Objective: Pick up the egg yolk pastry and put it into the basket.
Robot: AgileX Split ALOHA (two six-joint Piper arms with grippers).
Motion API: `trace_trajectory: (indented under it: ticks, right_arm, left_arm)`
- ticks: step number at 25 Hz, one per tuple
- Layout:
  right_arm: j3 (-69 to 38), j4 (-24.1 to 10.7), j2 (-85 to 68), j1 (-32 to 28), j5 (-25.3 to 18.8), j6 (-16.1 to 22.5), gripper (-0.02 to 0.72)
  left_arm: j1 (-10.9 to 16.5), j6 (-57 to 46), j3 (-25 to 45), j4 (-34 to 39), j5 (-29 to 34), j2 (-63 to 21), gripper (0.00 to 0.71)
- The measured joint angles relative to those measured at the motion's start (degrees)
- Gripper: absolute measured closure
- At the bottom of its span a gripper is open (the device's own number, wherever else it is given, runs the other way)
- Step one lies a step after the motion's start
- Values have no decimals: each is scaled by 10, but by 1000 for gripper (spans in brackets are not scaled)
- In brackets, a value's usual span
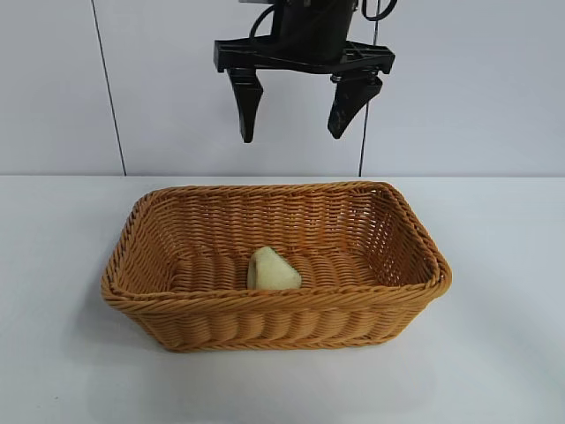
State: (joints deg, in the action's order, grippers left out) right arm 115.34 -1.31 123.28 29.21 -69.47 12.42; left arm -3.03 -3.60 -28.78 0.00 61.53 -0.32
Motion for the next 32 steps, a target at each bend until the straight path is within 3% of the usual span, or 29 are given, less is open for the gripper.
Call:
trace_trajectory:
  ticks: [18, 23, 32]
  right_arm:
    - [0, -17, 0, -281, 0, -23, 8]
    - [-18, -14, 0, -298, 1, -29, 8]
    - [-126, -4, -41, -258, 0, -43, 8]
  left_arm:
    - [0, 0, 0, 0, 0, 0, 41]
    - [0, 0, 0, 0, 0, 0, 41]
    - [0, 0, 0, 0, 0, 0, 41]
